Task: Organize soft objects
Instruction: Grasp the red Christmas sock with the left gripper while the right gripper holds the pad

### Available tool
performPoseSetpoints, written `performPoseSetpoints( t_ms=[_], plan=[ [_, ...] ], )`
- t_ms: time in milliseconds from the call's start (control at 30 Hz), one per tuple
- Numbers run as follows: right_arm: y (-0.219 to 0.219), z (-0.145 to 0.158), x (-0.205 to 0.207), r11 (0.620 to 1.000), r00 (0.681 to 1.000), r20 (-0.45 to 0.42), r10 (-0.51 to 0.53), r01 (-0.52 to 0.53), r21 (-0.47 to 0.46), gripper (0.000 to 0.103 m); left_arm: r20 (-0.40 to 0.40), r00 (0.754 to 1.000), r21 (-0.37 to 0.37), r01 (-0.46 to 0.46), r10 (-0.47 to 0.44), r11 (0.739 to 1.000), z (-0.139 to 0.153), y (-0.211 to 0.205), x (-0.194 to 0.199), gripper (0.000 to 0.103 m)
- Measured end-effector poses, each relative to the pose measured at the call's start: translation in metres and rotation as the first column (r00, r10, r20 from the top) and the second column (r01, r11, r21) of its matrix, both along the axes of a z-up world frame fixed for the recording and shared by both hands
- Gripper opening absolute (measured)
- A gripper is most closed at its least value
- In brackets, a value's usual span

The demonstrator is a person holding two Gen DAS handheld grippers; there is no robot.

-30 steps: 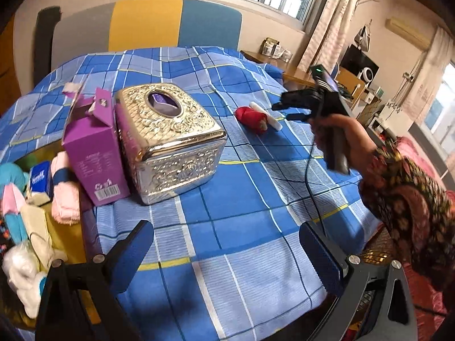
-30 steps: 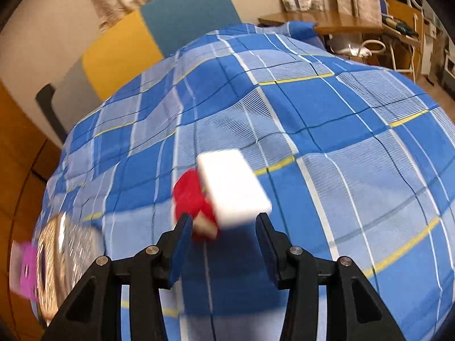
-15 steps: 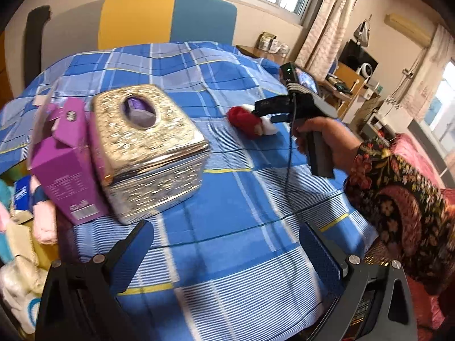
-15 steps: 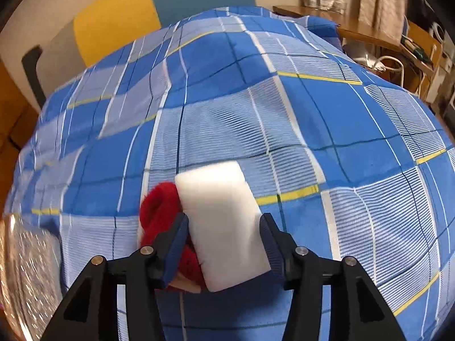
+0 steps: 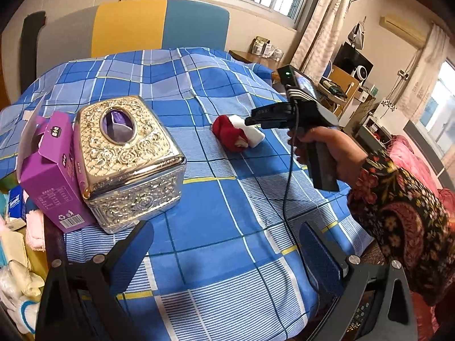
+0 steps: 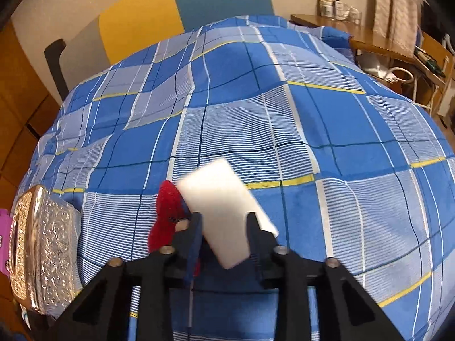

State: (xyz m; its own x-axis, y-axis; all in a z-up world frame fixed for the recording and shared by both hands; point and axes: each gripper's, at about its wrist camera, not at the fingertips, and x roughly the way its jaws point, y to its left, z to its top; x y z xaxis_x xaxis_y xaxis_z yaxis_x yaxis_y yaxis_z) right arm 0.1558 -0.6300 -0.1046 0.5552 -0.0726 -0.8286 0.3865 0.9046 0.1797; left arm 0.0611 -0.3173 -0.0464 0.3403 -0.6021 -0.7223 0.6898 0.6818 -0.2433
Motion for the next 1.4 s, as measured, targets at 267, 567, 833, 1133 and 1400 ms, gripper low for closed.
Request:
performPoseSetpoints(
  t_ms=[267,567,833,1133,1400],
  plan=[
    [0.006,-0.021,0.031,0.991,0.994,-0.071,0.088,-0.094,-0.093,0.051,-0.019,1.000,0.014,-0.011,0.011,1.000,-0.005,0.002,0.002,0.103],
    [0.007,-0.029,0.034,0.976,0.991,-0.104,0.084,-0.103,-0.193,0.058,-0.015,1.000,0.022,0.011,-0.011,1.000,-0.003,-0.009,-0.003,0.103],
    [-0.020,-0.025,0.027,0.998,0.998,-0.061,-0.007,0.003,-0.069,0.032,-0.022,1.000,0.033,0.004,-0.004,0.999,-0.002,-0.023,0.001,0.103],
    [-0.046,-0.007,-0.054,0.945,0.993,0.080,-0.081,0.052,0.322,0.032,-0.034,0.999,0.034,0.010,-0.009,0.999,0.003,-0.083,0.021,0.103],
    [-0.078,-0.024,-0.085,0.929,0.962,0.021,-0.274,0.259,0.265,0.047,-0.017,0.999,0.093,-0.033,0.035,0.995,0.000,-0.126,0.049,0.103]
  ],
)
